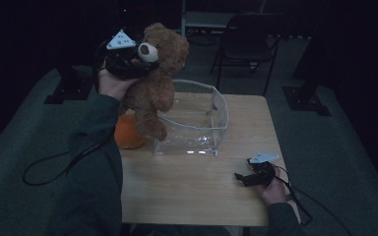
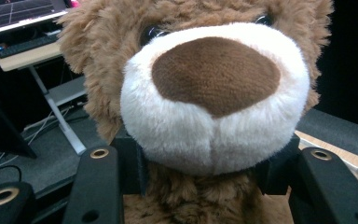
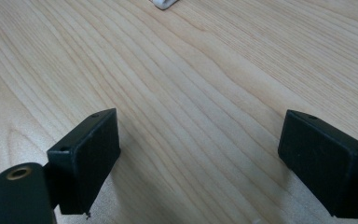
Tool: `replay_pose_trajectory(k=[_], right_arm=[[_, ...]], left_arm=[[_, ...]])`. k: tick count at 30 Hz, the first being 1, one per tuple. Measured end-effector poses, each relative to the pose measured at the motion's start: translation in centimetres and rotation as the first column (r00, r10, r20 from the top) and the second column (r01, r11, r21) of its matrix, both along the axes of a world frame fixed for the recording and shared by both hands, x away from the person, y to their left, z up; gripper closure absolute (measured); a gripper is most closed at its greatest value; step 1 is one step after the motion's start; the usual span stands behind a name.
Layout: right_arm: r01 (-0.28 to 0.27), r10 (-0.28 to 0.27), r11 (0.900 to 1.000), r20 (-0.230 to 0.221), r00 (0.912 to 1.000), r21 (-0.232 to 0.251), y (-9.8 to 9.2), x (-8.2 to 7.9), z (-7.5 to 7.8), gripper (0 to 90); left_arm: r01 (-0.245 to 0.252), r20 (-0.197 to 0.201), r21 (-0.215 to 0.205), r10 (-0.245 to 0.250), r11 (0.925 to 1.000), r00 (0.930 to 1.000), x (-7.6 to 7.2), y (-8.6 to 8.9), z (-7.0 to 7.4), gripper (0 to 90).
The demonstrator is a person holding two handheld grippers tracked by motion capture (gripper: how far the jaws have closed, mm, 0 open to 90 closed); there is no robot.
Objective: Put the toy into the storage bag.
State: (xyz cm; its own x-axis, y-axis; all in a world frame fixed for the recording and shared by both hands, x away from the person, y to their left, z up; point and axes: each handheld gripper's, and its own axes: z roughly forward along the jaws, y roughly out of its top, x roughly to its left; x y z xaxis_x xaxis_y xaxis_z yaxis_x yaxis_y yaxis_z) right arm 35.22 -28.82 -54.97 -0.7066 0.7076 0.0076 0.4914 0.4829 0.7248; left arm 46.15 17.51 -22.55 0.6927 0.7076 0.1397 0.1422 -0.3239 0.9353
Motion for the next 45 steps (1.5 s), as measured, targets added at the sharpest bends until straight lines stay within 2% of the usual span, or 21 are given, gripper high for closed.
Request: replay_pose_trajectory(k=[11,22,30,35,42,45], right_arm=[[0.0,0.0,1.0,0.0,1.0,0.0,0.0,0.0,0.0,12.0],[0.0,0.0,1.0,0.0,1.0,0.0,0.0,0.0,0.0,12.0],[0.0,0.0,1.0,0.0,1.0,0.0,0.0,0.0,0.0,12.0],[0.0,0.0,1.0,0.001,1.0,-0.001,0.0,0.0,0.0,12.0],[-0.001,0.001,1.0,0.001,1.0,0.0,0.0,0.0,0.0,12.0],[-0.001,0.001,1.0,0.001,1.0,0.0,0.0,0.0,0.0,12.0]], left_arm=[[-0.006,0.0,-0.006,0.006,1.0,1.0,0.6,-0.4,0.6,47.2],[-0.025,0.033,-0.006,0.025,0.9997,0.9991,1.0,-1.1,2.1,47.2],[-0.016,0.049,-0.016,0.016,0.9997,0.9986,1.4,-2.0,1.9,47.2],[-0.016,0.044,-0.016,0.016,0.9998,0.9989,1.8,-2.8,1.7,47.1],[-0.031,0.036,-0.05,0.033,0.9983,0.9988,2.3,-4.1,1.6,47.1],[-0.058,0.043,-0.051,0.06,0.997,0.9973,2.5,-4.7,1.5,47.2]])
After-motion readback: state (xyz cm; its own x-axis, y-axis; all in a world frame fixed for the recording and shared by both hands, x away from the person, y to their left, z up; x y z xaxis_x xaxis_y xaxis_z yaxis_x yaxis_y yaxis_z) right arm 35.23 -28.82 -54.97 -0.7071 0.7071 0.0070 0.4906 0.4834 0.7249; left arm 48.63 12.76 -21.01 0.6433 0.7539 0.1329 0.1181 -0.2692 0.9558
